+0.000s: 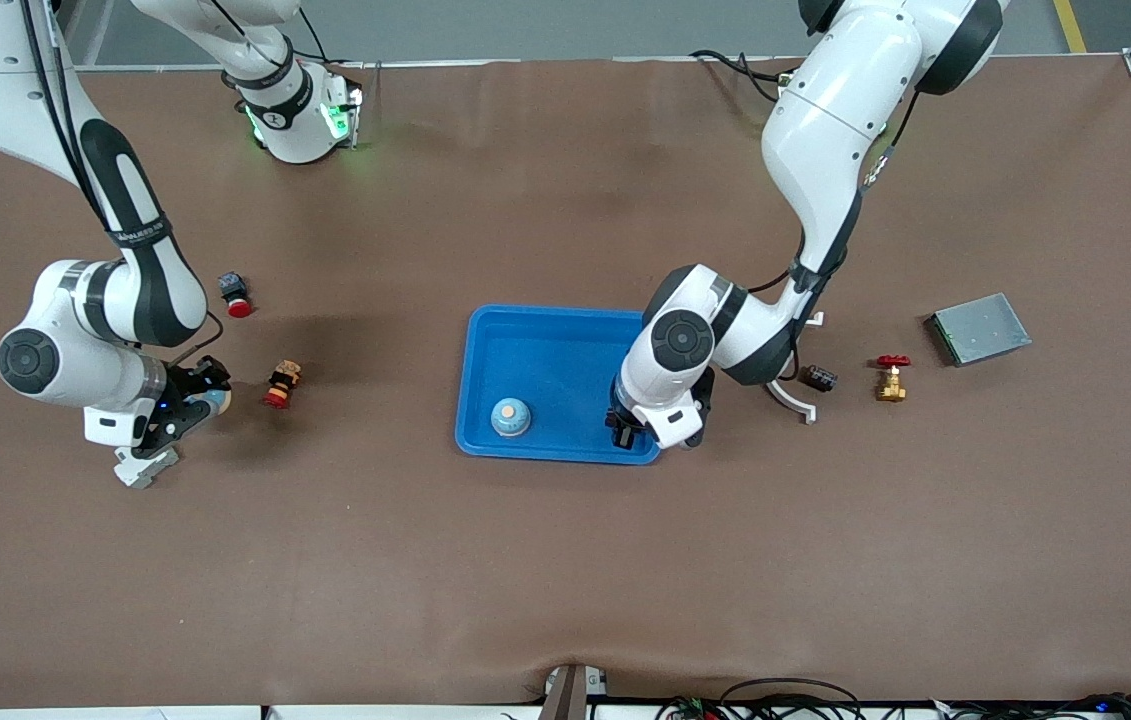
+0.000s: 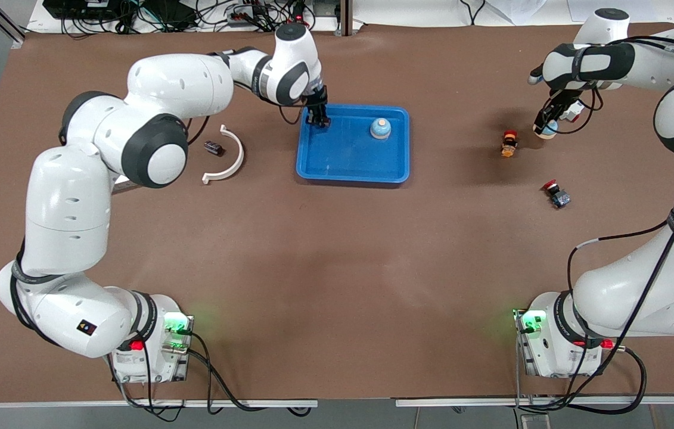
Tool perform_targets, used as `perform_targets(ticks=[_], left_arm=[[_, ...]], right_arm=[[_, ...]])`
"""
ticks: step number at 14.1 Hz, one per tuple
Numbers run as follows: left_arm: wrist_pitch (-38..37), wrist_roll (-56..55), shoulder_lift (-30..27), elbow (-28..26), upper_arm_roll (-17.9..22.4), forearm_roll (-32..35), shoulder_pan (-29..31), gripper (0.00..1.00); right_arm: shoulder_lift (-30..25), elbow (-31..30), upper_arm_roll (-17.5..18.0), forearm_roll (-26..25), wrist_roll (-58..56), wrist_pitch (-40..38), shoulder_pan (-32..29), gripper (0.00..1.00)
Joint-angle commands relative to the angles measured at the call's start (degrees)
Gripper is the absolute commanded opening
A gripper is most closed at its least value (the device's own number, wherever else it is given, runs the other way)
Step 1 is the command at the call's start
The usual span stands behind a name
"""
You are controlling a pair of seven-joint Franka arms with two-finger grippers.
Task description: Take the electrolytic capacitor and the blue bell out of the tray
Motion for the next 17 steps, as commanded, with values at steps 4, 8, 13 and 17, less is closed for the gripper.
perform_targets(ticks=[4,8,13,17], left_arm=[[-13.5,11.7,-11.0,-1.0,-0.3,2.7,6.8,0.00],[-22.8,21.8,-15.1,-2.3,-0.4,2.7,12.9,0.00],[-23.4,38.6,-20.9,-11.0,-0.5,2.7,24.3,0.00],[-23.4,51.4,-21.0,-13.6,-0.4,2.7,31.8,0.00]], right_arm=[[2.3,-0.3,0.6,-0.8,-0.5,4.4,-1.1,0.22],[3.2,-0.2,0.6,-0.7,-0.5,5.7,-1.2,0.22],[3.2,-0.1,0.7,-0.8,-0.5,5.8,-1.5,0.69],[2.8,0.2,0.7,-0.7,-0.2,4.9,-2.7,1.00]])
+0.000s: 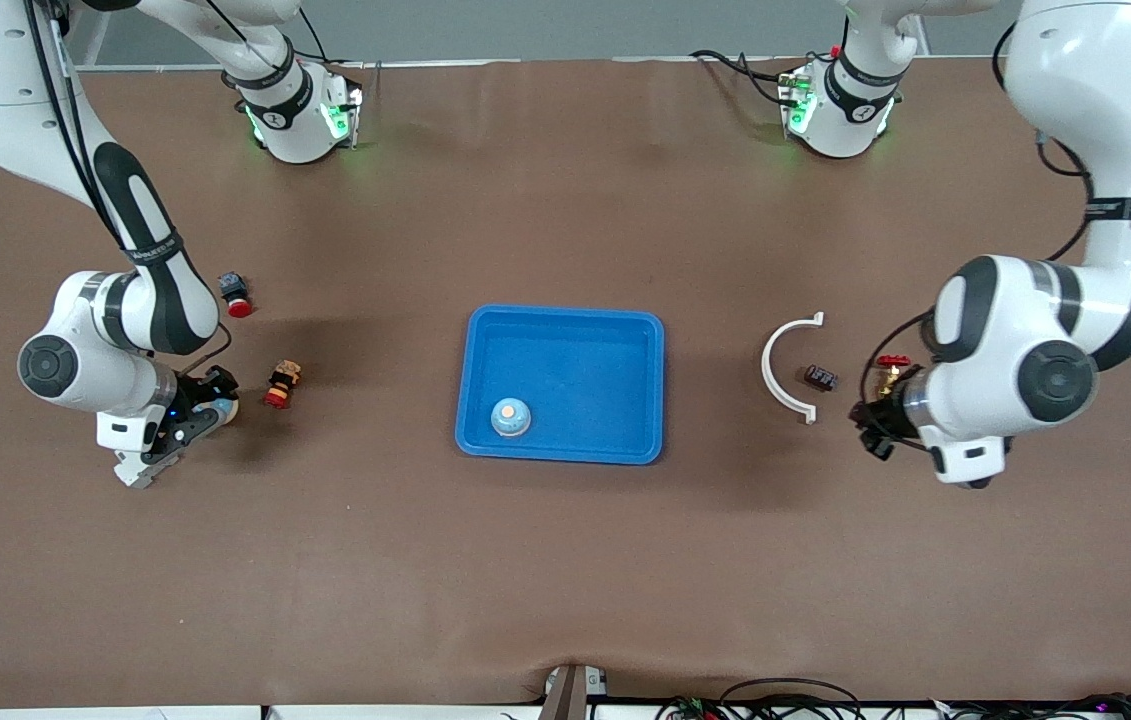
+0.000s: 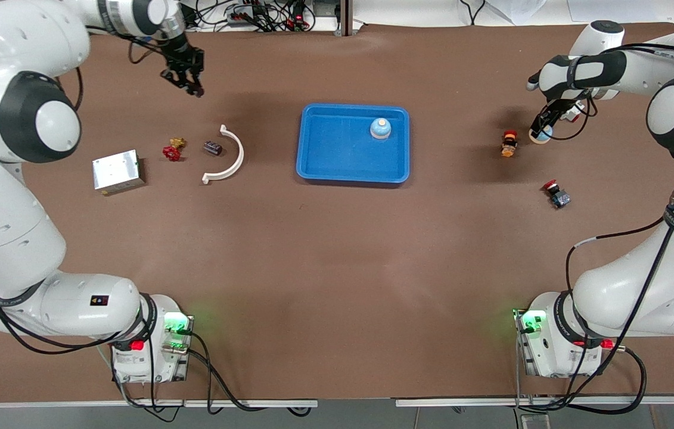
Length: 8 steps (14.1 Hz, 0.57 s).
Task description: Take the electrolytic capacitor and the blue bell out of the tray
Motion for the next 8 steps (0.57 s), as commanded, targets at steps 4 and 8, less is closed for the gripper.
perform_targets(ticks=[4,8], left_arm=[[1.3,13.2,1.4,-3.5,-0.6,0.6,9.2,0.00],[3.9,23.2,4.4,-3.7,-0.6,0.6,14.3,0.00]], right_arm=[[-4.4,1.4,1.3,0.1,2.4,-9.3,-0.8,1.00],[-11.9,2.0,1.4,0.2,19.8,-19.2,4.3,1.00]])
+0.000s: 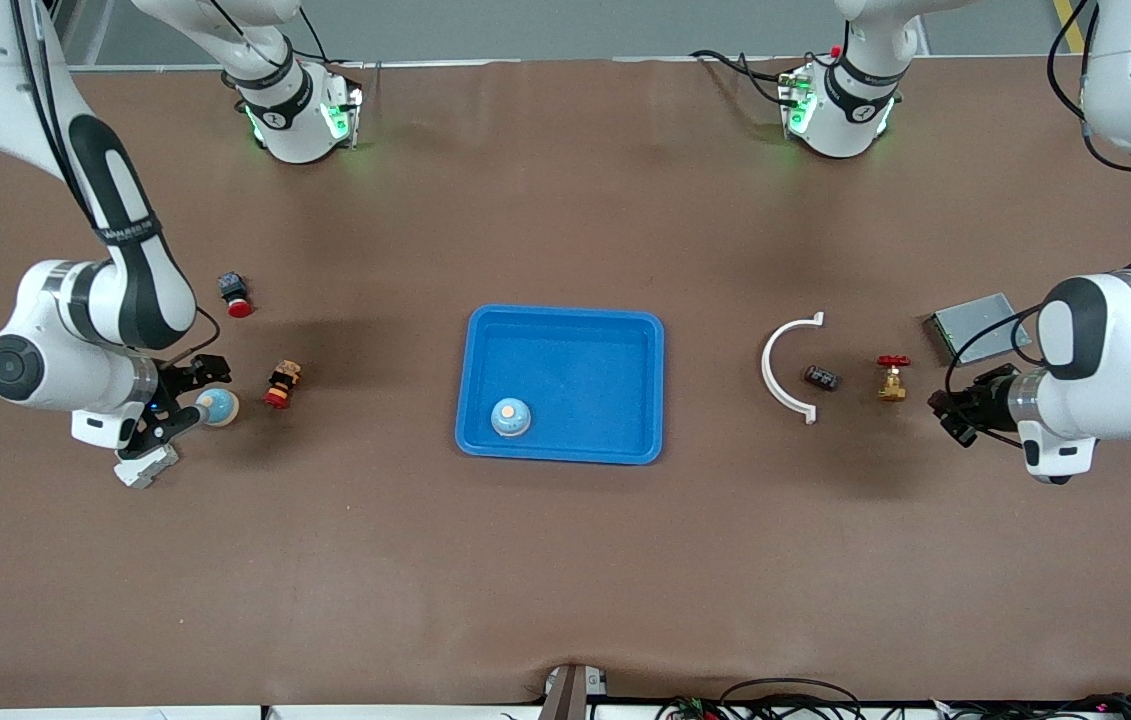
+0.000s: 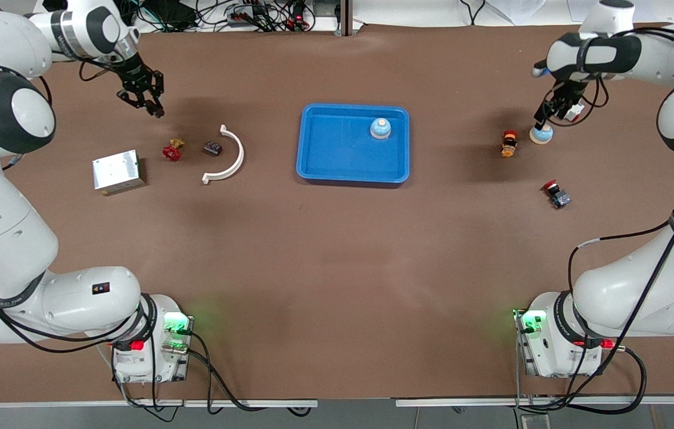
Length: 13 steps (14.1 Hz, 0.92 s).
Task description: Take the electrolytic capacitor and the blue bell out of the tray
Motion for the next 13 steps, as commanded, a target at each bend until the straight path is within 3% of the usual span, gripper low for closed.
perform_targets(ticks=[1,3,6,7,10,13], left_arm=[[1.4,5.2,1.2,-0.1,-0.7,0.7,2.3,0.00],[2.9,8.0,2.3,-0.1,-0.6,0.8,2.5,0.00],[3.2,9.4,2.8,0.0,-0.5,1.3,2.5,0.00],[3.2,9.5,2.8,0.1,-0.5,1.3,2.4,0.22],[2.4,9.4,2.6,0.3,-0.5,1.3,2.3,1.00],[2.2,9.0,2.0,0.8,-0.5,1.3,1.7,1.00]], right_arm=[[-6.6,-0.9,0.3,0.5,13.9,-5.9,4.3,1.00],[-8.9,0.3,0.2,5.9,25.8,-10.0,7.9,1.00],[-9.6,2.2,0.3,6.6,37.3,-11.9,13.2,1.00],[-10.3,2.8,0.3,6.7,41.3,-11.8,15.4,1.00],[-9.7,6.4,0.2,6.7,56.7,-11.3,23.3,1.00],[-6.9,12.6,0.2,6.7,66.6,-10.6,31.4,1.00]])
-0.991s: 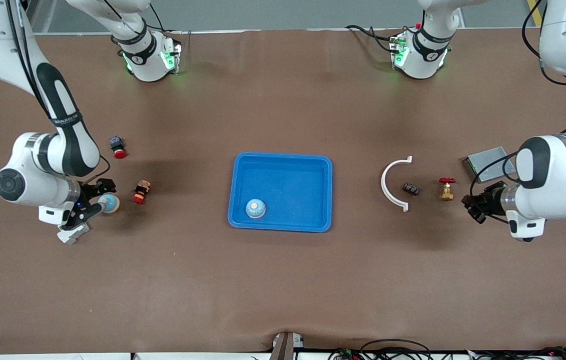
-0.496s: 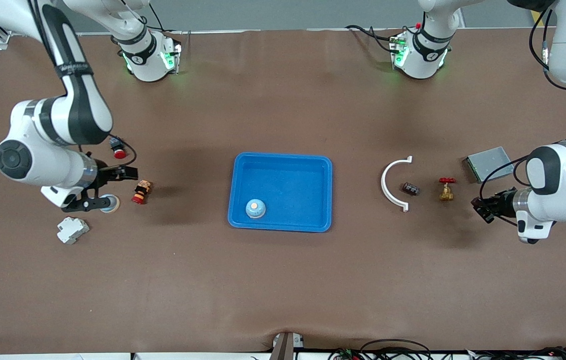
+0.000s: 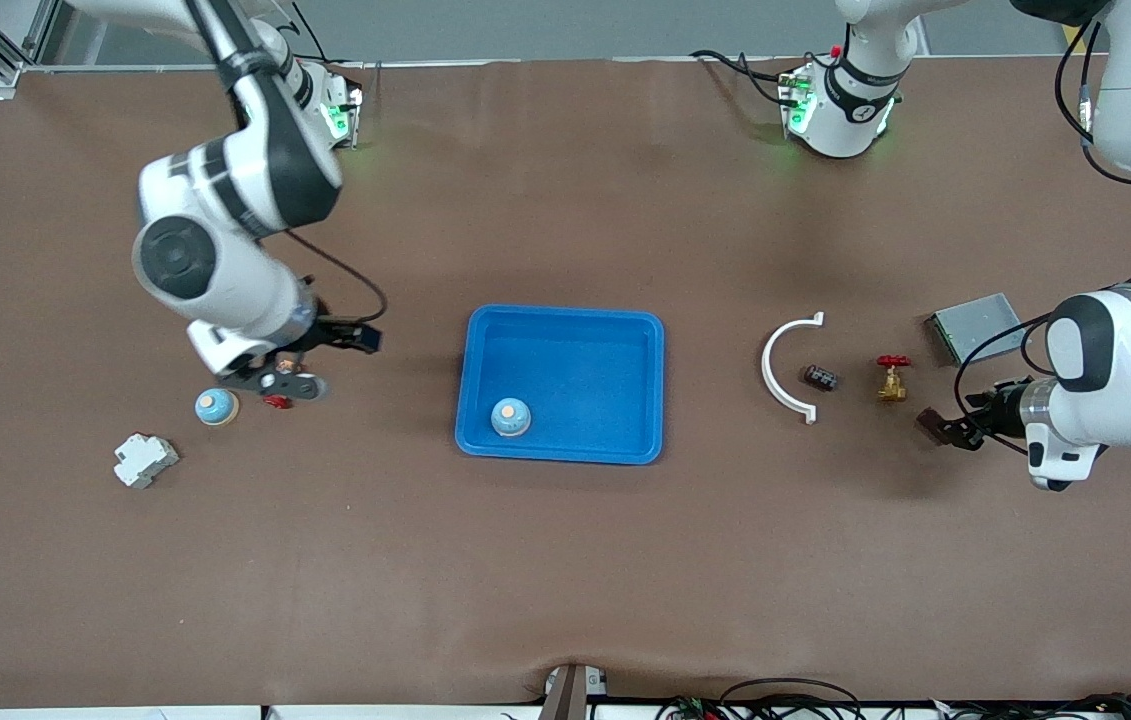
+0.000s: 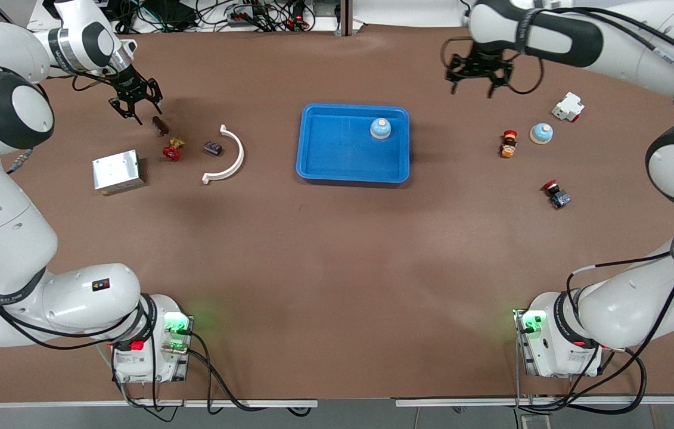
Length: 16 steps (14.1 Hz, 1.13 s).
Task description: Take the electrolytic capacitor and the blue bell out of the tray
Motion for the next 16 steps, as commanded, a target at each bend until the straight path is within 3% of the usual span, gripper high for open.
perform_targets(ticks=[1,7,11,16], left_arm=[[-0.8,0.3,-1.4,0.5,-0.2,1.3,-0.1,1.00],[-10.6,3.3,-6.8,6.7,-2.1,1.4,-1.2,1.00],[-11.9,11.2,-13.9,7.1,-2.8,1.1,-1.3,1.00],[-17.5,11.6,-21.9,7.2,-5.8,1.2,-1.2,1.00]], right_arm=[[4.5,6.8,-0.8,0.7,7.2,0.6,5.9,1.00],[13.7,11.7,-0.8,1.5,8.0,9.6,9.5,1.00],[20.1,15.0,-0.8,1.2,7.8,13.1,11.0,1.00],[26.2,20.4,-0.8,1.1,7.6,13.3,11.7,1.00]])
